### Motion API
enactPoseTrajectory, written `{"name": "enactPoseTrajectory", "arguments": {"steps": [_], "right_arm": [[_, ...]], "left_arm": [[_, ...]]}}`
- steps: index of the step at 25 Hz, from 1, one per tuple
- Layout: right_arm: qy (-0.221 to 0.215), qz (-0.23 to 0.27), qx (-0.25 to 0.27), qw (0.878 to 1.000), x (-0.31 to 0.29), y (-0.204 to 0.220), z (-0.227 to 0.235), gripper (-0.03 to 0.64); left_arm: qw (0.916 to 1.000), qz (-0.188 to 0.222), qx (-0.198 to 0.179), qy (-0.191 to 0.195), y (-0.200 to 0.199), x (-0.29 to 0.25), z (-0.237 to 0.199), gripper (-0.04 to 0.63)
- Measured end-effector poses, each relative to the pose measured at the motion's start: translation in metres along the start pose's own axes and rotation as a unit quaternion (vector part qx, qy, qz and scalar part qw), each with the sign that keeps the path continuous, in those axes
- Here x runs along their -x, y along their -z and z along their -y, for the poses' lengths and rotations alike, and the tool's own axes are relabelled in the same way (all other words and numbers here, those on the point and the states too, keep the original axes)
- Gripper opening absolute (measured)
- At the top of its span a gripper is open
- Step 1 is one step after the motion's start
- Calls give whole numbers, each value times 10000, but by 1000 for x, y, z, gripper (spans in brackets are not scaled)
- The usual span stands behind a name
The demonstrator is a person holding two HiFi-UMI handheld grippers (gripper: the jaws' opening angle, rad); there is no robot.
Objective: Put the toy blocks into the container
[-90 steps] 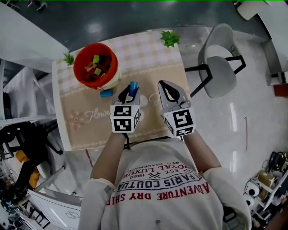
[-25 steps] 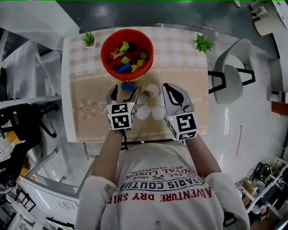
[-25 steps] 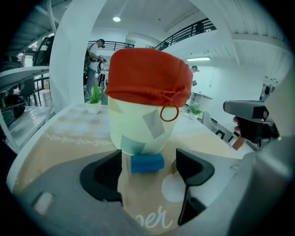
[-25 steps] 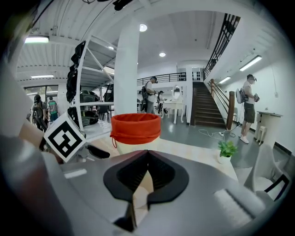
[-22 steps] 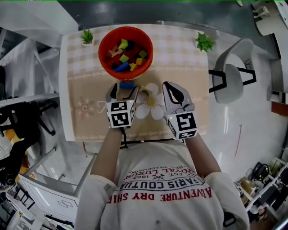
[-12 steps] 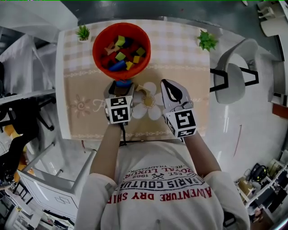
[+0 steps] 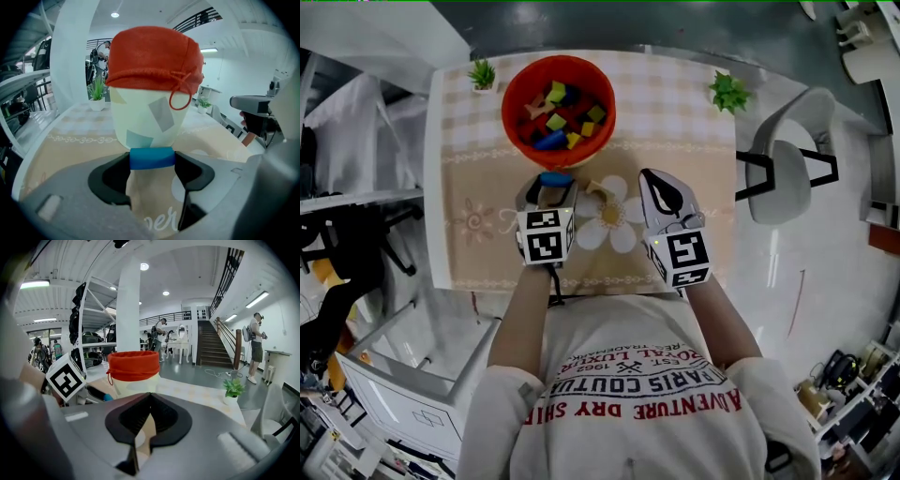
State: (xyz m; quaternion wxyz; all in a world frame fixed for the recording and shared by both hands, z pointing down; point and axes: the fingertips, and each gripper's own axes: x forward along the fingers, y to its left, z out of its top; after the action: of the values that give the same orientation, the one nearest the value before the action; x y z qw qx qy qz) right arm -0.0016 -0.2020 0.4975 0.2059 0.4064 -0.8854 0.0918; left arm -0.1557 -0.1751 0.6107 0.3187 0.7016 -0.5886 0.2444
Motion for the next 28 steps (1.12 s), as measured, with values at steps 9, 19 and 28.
{"name": "enactPoseTrajectory", "arguments": {"steps": [9,19,28], "right_arm": [[43,341,100,9994,8,-32,-17,2],[101,724,192,9971,19,-69,-34,2],[424,963,193,9943,28,-93,-25,2]], "left_arm": [[9955,774,-479,280,-48,61,8,308],[9839,1472,-948,371,-103,112,16,308],[9681,1849,-1613,498,-165,118,25,308]]}}
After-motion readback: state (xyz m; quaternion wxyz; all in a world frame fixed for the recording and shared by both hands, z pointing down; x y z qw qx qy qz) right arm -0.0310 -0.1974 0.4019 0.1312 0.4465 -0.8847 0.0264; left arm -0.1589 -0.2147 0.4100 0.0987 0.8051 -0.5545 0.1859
